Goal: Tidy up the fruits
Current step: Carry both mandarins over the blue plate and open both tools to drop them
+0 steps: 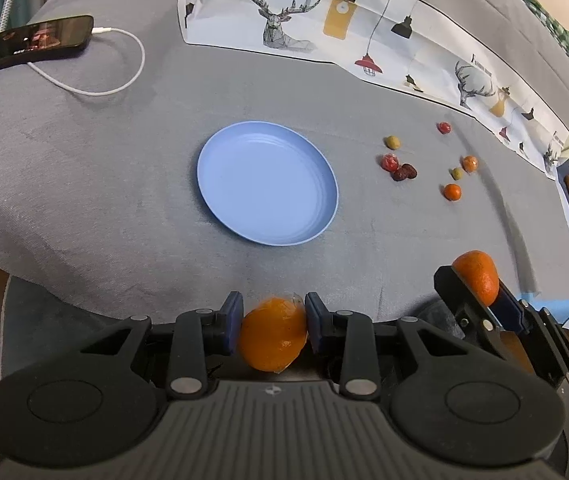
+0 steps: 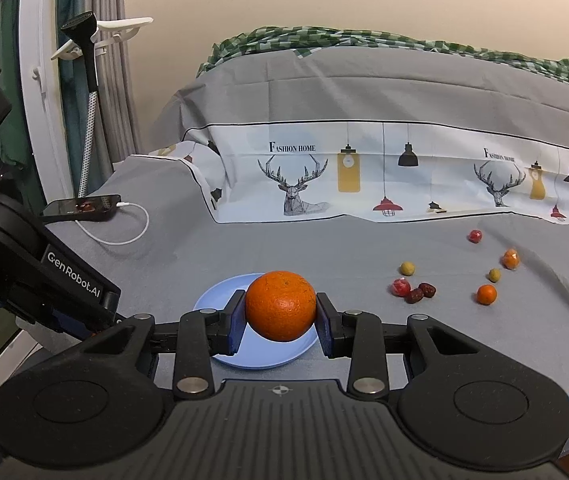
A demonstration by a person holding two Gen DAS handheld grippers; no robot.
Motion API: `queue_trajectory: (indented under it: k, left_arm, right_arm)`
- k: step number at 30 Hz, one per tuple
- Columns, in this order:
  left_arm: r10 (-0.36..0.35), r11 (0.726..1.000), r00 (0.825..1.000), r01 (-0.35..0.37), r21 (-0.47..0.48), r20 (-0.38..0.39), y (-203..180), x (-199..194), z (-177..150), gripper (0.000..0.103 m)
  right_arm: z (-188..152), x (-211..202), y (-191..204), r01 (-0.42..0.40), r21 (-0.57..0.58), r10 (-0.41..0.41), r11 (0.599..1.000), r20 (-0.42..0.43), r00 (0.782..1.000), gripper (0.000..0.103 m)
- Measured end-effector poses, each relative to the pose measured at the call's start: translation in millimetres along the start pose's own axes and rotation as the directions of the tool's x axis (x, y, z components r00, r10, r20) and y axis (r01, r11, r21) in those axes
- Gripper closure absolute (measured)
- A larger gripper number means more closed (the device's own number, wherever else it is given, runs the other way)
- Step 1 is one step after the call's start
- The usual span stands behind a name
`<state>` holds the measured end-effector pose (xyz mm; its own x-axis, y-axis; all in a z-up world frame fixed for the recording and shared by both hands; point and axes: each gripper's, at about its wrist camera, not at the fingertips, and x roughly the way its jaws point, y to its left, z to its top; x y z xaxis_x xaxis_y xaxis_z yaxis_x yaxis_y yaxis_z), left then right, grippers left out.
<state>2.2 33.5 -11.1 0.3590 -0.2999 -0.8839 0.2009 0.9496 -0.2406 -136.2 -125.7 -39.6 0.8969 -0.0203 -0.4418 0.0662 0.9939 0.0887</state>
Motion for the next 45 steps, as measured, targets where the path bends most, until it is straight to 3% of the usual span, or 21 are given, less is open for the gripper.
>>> queue_trajectory:
  k: [12,24,34,45]
  left_arm:
    - [0.009,1.000,1.000,-0.009,-0.003,0.005,0,2,7,0.066]
    - [0.029,0.999,0.999,-0.028,-0.014,0.025,1,15,39,0.066]
    - [0.030,1.000,0.999,-0.030,-0.006,0.016,-1,55,80,0.066]
    - [0.026,1.000,0.999,-0.026,-0.010,-0.031,2,125,117,0.066]
  right_arm:
    - [0,6,-2,0.000,0.007,0.000,1.000,-0.015,1.000,0.066]
    - [1,36,-7,0.000,0.017,0.001,1.000,-0.075,0.997,0.066]
    - [0,91,-10,0.014,-0.008,-0.015,1.000,-0.139,0.990,0.066]
    - [-2,166,-6,-0.002,-0.035,-0.005,0.999,-0.206,0.978,0.066]
